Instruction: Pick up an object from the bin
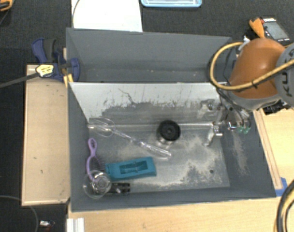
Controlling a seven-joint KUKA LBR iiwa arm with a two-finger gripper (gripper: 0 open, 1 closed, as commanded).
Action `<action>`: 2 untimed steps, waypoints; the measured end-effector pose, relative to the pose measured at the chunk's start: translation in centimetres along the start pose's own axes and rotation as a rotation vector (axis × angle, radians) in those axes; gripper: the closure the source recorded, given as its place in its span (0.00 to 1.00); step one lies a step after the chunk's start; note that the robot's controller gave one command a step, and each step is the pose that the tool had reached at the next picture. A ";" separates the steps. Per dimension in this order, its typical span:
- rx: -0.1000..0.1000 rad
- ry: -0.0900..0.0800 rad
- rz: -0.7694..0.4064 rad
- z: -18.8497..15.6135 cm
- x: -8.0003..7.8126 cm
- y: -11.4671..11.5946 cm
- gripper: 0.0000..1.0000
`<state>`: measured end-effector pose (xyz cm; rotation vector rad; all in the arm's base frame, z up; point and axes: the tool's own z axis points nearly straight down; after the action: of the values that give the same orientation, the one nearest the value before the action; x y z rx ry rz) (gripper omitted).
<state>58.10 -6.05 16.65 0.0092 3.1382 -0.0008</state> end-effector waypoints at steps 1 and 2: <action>0.001 -0.007 -0.084 8.8 -0.7 5.7 0.00; 0.003 -0.008 -0.232 5.8 -0.1 8.6 0.00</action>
Offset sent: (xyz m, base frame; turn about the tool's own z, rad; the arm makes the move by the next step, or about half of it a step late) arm 0.0002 0.0968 -0.0339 -0.2787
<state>58.26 2.54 10.86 -0.3539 3.1104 -0.0065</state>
